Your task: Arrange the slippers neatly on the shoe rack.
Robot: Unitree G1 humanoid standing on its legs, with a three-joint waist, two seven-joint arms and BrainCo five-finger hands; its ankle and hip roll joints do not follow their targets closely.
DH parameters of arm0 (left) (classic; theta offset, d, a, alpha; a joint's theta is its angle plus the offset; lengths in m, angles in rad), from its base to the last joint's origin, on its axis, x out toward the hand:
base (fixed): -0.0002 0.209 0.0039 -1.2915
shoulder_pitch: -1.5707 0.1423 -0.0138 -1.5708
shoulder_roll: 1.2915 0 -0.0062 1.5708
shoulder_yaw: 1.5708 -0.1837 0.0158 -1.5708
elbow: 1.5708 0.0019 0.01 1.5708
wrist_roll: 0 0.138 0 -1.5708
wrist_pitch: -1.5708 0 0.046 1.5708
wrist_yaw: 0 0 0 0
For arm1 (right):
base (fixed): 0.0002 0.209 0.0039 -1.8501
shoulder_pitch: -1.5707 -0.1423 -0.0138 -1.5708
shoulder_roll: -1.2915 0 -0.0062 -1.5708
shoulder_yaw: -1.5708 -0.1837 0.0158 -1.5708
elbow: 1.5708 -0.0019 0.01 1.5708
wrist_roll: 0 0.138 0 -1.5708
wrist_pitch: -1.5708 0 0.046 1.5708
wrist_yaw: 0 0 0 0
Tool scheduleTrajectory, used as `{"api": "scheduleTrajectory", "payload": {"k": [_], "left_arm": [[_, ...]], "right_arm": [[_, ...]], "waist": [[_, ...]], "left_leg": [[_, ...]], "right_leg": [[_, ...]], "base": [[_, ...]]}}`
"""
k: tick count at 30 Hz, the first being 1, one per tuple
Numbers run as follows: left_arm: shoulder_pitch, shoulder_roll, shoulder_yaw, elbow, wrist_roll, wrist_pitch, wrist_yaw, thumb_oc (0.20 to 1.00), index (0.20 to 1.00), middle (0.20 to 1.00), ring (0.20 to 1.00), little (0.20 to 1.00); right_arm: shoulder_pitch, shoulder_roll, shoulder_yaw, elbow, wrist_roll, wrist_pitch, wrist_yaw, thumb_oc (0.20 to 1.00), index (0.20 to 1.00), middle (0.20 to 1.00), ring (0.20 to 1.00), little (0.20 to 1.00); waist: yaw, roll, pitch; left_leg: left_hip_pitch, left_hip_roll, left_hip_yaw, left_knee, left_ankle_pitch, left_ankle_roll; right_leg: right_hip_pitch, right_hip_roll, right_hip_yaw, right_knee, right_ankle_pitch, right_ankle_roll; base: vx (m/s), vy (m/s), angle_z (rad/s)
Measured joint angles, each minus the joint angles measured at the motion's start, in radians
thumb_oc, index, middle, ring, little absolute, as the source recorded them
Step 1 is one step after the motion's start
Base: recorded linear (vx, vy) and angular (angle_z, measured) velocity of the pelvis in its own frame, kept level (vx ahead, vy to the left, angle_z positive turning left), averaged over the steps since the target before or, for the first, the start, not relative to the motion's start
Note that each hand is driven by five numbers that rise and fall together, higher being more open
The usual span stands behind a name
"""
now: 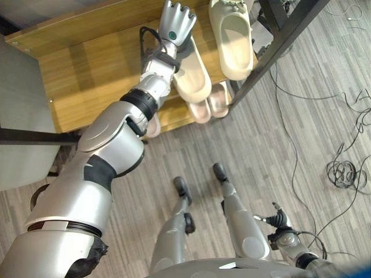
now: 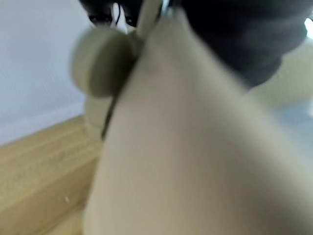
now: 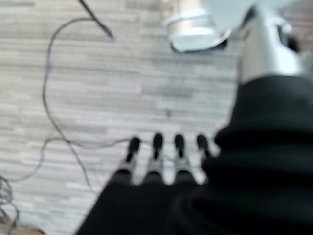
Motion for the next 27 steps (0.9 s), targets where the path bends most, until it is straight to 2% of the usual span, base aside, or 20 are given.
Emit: {"api": "scheduleTrajectory", "payload": {"k": [1, 2, 3, 6, 14, 18, 20, 27], "left_arm": [[0.000, -0.001, 0.000, 0.000, -0.001, 0.000, -0.003, 0.570, 0.570, 0.570, 0.570, 0.570], [-0.001, -0.002, 0.000, 0.000, -0.001, 0.000, -0.003, 0.868, 0.868, 0.868, 0.868, 0.868], [-0.002, -0.004, 0.000, 0.003, -0.002, 0.000, -0.002, 1.000, 1.000, 1.000, 1.000, 1.000], [-0.011, -0.013, 0.001, 0.003, -0.030, -0.003, -0.003, 1.000, 1.000, 1.000, 1.000, 1.000], [-0.008, -0.034, 0.156, 0.030, -0.251, -0.044, 0.023, 1.000, 1.000, 1.000, 1.000, 1.000], [0.002, -0.052, 0.219, 0.015, -0.380, -0.085, 0.037, 1.000, 1.000, 1.000, 1.000, 1.000], [0.004, -0.045, 0.229, 0.011, -0.458, -0.126, 0.049, 1.000, 1.000, 1.000, 1.000, 1.000], [0.034, -0.058, 0.246, -0.054, -0.608, -0.203, 0.023, 1.000, 1.000, 1.000, 1.000, 1.000]], "right_arm": [[0.000, 0.000, 0.000, 0.001, 0.000, 0.000, 0.000, 1.000, 1.000, 1.000, 1.000, 1.000], [0.000, 0.000, 0.000, 0.001, 0.000, 0.000, 0.000, 1.000, 1.000, 1.000, 1.000, 1.000], [0.000, 0.000, 0.000, 0.002, 0.000, 0.000, 0.000, 1.000, 1.000, 1.000, 1.000, 1.000], [-0.001, 0.000, -0.001, 0.002, 0.000, 0.000, 0.000, 1.000, 1.000, 1.000, 1.000, 1.000], [0.000, 0.001, -0.001, 0.012, 0.000, 0.007, 0.000, 1.000, 1.000, 1.000, 1.000, 1.000], [0.000, 0.001, -0.005, 0.014, 0.001, 0.022, 0.000, 1.000, 1.000, 1.000, 1.000, 1.000], [-0.001, -0.001, -0.011, 0.021, 0.001, 0.026, -0.001, 1.000, 1.000, 1.000, 1.000, 1.000], [-0.004, -0.003, -0.058, 0.046, 0.009, 0.055, 0.004, 1.000, 1.000, 1.000, 1.000, 1.000]], "waist": [[-0.001, 0.000, 0.000], [-0.002, 0.000, -0.003], [-0.002, 0.000, -0.013], [-0.001, -0.002, -0.032], [0.001, -0.005, -0.046], [0.009, -0.006, -0.048], [0.016, -0.005, -0.049], [0.036, 0.004, -0.054]], "left_leg": [[-0.001, 0.000, 0.000, 0.000, 0.000, 0.000], [-0.005, 0.000, 0.000, 0.001, 0.000, 0.000], [-0.016, 0.001, 0.000, 0.004, 0.000, 0.000], [-0.041, 0.002, -0.001, 0.013, 0.002, 0.002], [-0.042, 0.002, -0.003, 0.022, 0.001, 0.002], [-0.041, 0.004, -0.008, 0.030, 0.002, 0.002], [-0.034, 0.004, -0.009, 0.031, 0.003, 0.003], [-0.033, 0.003, -0.032, 0.048, 0.004, 0.002]], "right_leg": [[-0.002, 0.000, 0.000, 0.001, 0.000, 0.000], [-0.006, 0.000, 0.000, 0.002, 0.000, 0.000], [-0.016, 0.000, 0.000, 0.005, 0.000, 0.000], [-0.042, 0.001, -0.004, 0.014, 0.001, 0.000], [-0.042, 0.000, -0.009, 0.024, 0.001, 0.000], [-0.035, -0.001, -0.021, 0.026, 0.001, 0.000], [-0.029, -0.005, -0.022, 0.030, 0.001, 0.000], [-0.012, -0.011, -0.049, 0.035, 0.001, -0.002]], "base": [[-0.03, -0.070, -0.02], [-0.02, -0.054, 0.00], [0.00, 0.000, 0.00], [-0.01, -0.034, 0.02], [0.01, -0.032, 0.00], [0.01, -0.024, 0.06], [0.00, -0.010, 0.02], [-0.02, -0.010, 0.09]]}}
